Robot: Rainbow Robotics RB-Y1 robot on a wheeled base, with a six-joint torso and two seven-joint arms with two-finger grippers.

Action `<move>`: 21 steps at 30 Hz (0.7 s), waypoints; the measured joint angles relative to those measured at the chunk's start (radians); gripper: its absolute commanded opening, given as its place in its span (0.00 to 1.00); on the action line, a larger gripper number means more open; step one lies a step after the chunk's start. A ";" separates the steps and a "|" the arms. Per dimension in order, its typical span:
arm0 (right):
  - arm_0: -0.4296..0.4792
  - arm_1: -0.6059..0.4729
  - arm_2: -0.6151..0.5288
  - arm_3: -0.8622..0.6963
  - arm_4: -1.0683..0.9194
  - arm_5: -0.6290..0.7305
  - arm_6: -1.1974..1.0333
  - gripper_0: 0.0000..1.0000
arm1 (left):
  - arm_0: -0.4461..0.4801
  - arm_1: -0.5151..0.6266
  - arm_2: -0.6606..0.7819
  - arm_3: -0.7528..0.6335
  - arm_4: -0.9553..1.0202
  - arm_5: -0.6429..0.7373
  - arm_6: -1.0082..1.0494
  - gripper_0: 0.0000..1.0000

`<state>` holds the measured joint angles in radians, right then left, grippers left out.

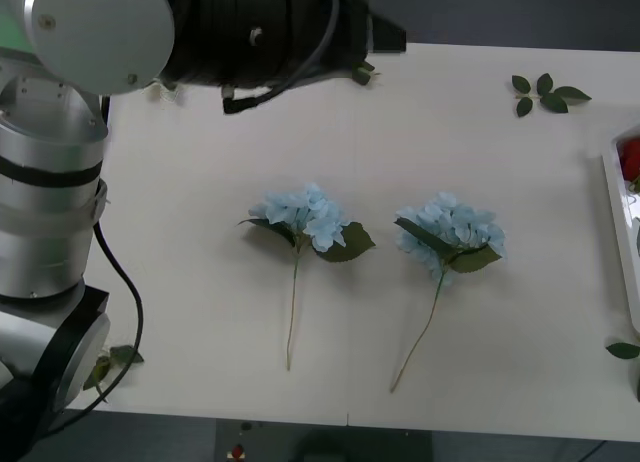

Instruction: Put the red flowers into the right box and the blue flowers into the left box

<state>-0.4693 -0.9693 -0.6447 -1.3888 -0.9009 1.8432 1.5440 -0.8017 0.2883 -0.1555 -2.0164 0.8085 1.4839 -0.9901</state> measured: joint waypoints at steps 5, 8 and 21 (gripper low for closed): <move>0.096 0.000 -0.017 0.000 0.062 -0.063 0.000 0.00 | 0.110 0.060 -0.025 -0.080 0.025 0.137 -0.019 1.00; 0.155 0.000 -0.013 0.000 0.075 -0.116 0.000 0.00 | 0.154 0.092 -0.027 -0.088 0.065 0.196 -0.019 1.00; 0.328 0.004 0.133 0.000 0.077 -0.357 0.001 0.00 | 0.246 0.175 -0.189 -0.086 -0.070 0.257 -0.019 1.00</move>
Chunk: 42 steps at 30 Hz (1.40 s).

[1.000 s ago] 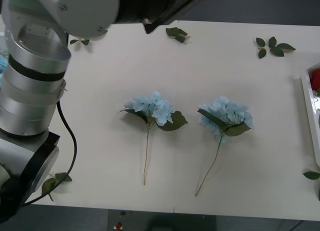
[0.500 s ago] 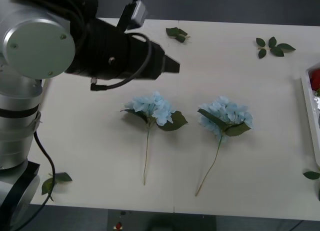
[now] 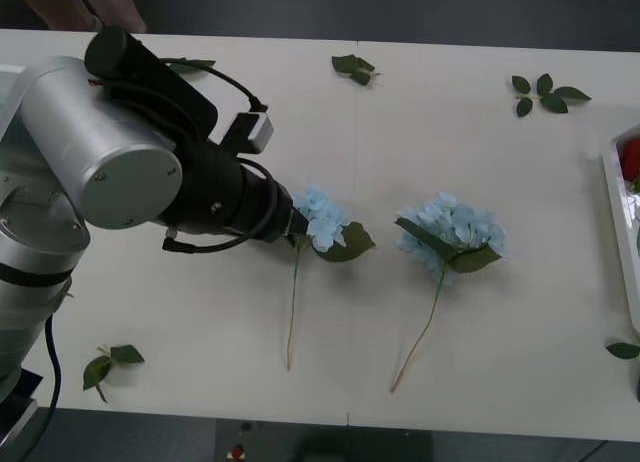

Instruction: Put the red flowers into the right box and the blue flowers into the left box

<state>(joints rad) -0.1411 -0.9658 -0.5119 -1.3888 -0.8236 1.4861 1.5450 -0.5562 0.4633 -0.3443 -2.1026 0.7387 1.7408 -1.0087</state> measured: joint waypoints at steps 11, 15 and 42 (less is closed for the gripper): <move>0.017 0.031 0.000 0.000 0.044 -0.124 0.004 0.14 | 0.006 0.005 -0.119 0.103 -0.120 -0.029 0.000 1.00; 0.018 0.031 0.000 0.000 0.054 -0.143 0.008 0.87 | 0.006 0.005 -0.196 0.151 -0.202 -0.079 0.000 1.00; -0.036 0.182 -0.041 -0.259 0.038 0.141 0.088 1.00 | -0.054 -0.074 -0.425 0.426 -0.316 -0.282 0.000 1.00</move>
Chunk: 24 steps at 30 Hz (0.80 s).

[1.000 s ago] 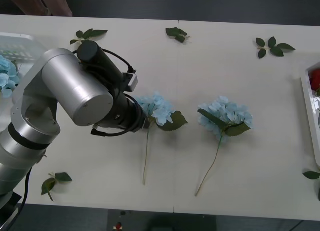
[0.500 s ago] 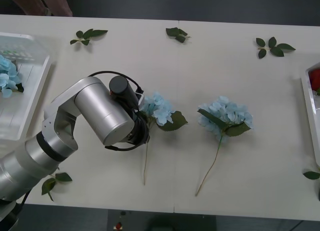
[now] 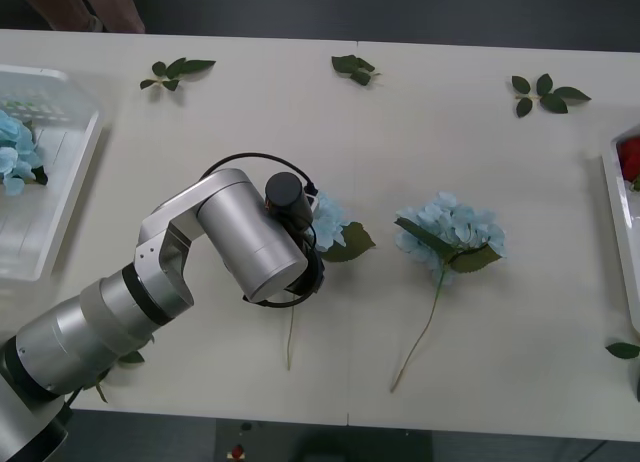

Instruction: Put the red flowers into the right box and the blue flowers into the left box

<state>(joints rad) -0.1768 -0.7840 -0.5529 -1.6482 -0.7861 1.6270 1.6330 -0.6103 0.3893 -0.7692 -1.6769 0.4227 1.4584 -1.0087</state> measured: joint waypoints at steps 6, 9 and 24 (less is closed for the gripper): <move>-0.028 0.042 0.060 -0.128 0.000 0.077 -0.180 1.00 | 0.000 0.000 -0.002 0.031 0.000 -0.039 0.000 1.00; -0.027 0.053 0.110 -0.189 0.001 0.091 -0.273 1.00 | 0.000 0.000 -0.021 0.058 0.000 -0.071 0.000 1.00; -0.027 0.161 0.332 -0.392 0.020 0.114 -0.510 1.00 | 0.000 0.000 -0.071 0.090 -0.005 -0.096 0.000 0.12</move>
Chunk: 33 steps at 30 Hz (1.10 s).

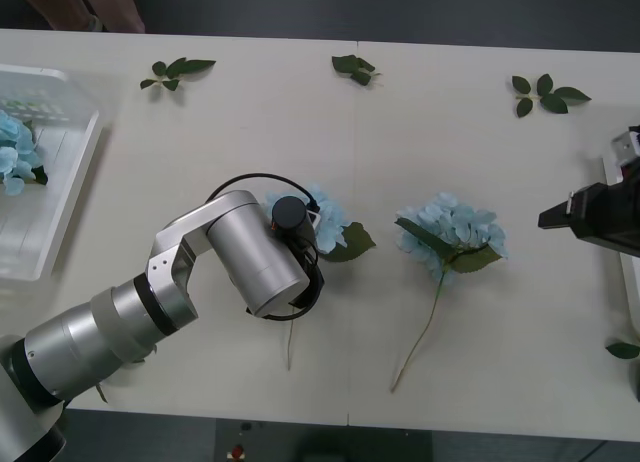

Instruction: Put the red flowers into the right box and the blue flowers into the left box

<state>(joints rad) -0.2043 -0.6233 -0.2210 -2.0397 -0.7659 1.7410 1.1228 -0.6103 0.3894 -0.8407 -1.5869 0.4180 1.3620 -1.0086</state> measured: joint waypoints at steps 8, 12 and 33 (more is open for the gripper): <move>0.000 0.000 0.177 -0.085 0.039 0.000 -0.160 1.00 | 0.000 0.000 0.000 0.002 -0.003 0.000 0.000 0.00; 0.000 0.000 0.262 -0.114 0.099 0.000 -0.207 1.00 | 0.000 0.000 0.000 0.003 -0.003 0.000 0.000 0.00; 0.000 0.000 0.628 -0.112 0.327 -0.127 -0.374 1.00 | -0.073 0.150 0.198 -0.327 0.100 0.166 0.014 0.00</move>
<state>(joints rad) -0.2043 -0.6234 0.4066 -2.1518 -0.4393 1.6139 0.7489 -0.6836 0.5398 -0.6425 -1.9143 0.5175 1.5278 -0.9948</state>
